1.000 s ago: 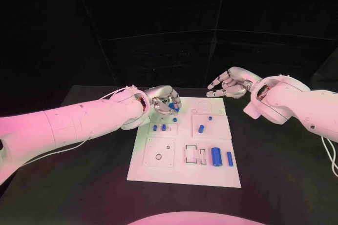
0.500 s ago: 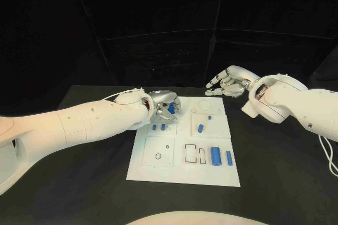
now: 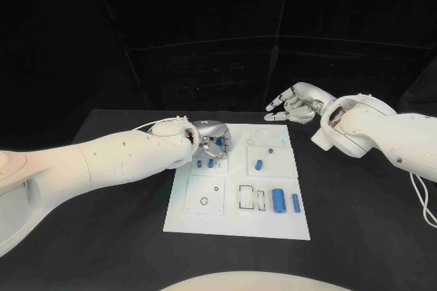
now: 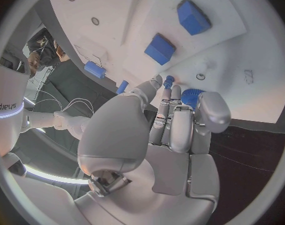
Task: Assemble the parts on the task board
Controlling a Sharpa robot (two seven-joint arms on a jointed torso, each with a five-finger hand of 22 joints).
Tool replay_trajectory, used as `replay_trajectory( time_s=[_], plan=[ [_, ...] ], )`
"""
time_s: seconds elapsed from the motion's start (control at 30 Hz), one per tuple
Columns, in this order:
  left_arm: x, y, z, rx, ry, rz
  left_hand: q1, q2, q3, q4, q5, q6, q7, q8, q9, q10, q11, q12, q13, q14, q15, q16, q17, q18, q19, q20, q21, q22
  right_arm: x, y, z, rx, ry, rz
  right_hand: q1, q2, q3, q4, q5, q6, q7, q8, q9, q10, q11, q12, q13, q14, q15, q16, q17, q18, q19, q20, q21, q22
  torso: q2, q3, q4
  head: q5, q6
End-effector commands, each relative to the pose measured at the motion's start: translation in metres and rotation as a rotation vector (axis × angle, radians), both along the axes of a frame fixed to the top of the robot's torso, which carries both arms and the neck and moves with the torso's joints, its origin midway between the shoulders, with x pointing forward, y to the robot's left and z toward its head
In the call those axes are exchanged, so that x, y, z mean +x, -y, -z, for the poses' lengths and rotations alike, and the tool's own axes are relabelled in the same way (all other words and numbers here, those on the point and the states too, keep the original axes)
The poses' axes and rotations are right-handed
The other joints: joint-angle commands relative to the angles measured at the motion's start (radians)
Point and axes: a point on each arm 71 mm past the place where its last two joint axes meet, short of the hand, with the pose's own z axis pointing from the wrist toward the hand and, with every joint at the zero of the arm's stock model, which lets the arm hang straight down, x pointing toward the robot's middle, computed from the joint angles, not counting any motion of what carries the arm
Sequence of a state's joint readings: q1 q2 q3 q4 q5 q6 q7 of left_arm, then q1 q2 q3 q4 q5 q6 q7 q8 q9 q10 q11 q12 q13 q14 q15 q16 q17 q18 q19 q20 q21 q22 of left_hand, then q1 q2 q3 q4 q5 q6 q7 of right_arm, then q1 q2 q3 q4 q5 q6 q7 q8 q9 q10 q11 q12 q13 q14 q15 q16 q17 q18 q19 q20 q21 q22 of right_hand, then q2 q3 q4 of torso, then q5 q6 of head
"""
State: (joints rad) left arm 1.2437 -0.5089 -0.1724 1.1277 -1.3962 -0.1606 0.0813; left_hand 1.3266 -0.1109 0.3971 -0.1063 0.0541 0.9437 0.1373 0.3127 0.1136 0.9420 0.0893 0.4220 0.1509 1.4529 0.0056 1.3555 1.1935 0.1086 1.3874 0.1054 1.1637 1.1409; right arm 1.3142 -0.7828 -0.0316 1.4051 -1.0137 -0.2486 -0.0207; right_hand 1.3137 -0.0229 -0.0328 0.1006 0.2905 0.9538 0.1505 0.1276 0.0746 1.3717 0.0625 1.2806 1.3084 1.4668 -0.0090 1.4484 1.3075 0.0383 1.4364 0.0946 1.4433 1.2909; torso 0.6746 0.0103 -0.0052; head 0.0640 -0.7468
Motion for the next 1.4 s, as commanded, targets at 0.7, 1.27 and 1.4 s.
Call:
replay_trajectory(
  time_s=[0.7, 1.27, 1.4],
  plan=[
    [0.001, 0.004, 0.007, 0.055, -0.027, -0.039, 0.005, 0.03, 0.038, -0.002, -0.004, 0.025, 0.003, -0.021, -0.011, 0.029, -0.003, -0.023, -0.024, 0.008, -0.001, 0.013, -0.003, -0.011, 0.01, 0.0, 0.02, 0.023, 0.0, -0.001, -0.002, 0.005, 0.01, 0.001, 0.002, 0.014, -0.001, -0.003, 0.004, -0.003, 0.0, 0.006, -0.001, -0.003, 0.0, -0.003, 0.007, 0.056, -0.005, -0.004, 0.068, 0.02, -0.004, -0.001, -0.004, -0.001, 0.0, 0.0004, 0.0008, -0.004, 0.0],
    [-0.001, 0.0, -0.007, -0.047, 0.058, -0.037, 0.043, 0.062, 0.106, -0.039, -0.005, 0.099, -0.004, -0.03, -0.012, 0.147, -0.027, -0.017, -0.025, 0.028, -0.022, 0.039, 0.019, -0.025, 0.038, -0.017, 0.089, 0.098, 0.0, 0.0, -0.002, 0.007, 0.014, 0.003, 0.002, 0.014, -0.002, -0.003, 0.004, -0.003, 0.0, 0.006, -0.001, -0.002, 0.0, -0.002, 0.008, 0.057, -0.005, -0.004, 0.068, 0.02, -0.004, -0.001, -0.004, 0.0, 0.0, 0.0013, 0.002, -0.002, 0.006],
    [-0.001, 0.0, -0.014, -0.081, 0.062, -0.043, 0.041, 0.058, 0.108, -0.042, -0.005, 0.1, -0.004, -0.036, -0.014, 0.151, -0.026, -0.023, -0.027, 0.028, -0.022, 0.039, 0.017, -0.025, 0.038, -0.018, 0.088, 0.098, 0.0, 0.0, -0.002, 0.007, 0.015, 0.003, 0.002, 0.014, -0.002, -0.003, 0.004, -0.003, 0.0, 0.006, -0.001, -0.002, 0.0, -0.002, 0.008, 0.057, -0.005, -0.004, 0.068, 0.02, -0.004, -0.001, -0.004, 0.0, 0.0, 0.0009, 0.0023, -0.002, 0.006]
  ],
)
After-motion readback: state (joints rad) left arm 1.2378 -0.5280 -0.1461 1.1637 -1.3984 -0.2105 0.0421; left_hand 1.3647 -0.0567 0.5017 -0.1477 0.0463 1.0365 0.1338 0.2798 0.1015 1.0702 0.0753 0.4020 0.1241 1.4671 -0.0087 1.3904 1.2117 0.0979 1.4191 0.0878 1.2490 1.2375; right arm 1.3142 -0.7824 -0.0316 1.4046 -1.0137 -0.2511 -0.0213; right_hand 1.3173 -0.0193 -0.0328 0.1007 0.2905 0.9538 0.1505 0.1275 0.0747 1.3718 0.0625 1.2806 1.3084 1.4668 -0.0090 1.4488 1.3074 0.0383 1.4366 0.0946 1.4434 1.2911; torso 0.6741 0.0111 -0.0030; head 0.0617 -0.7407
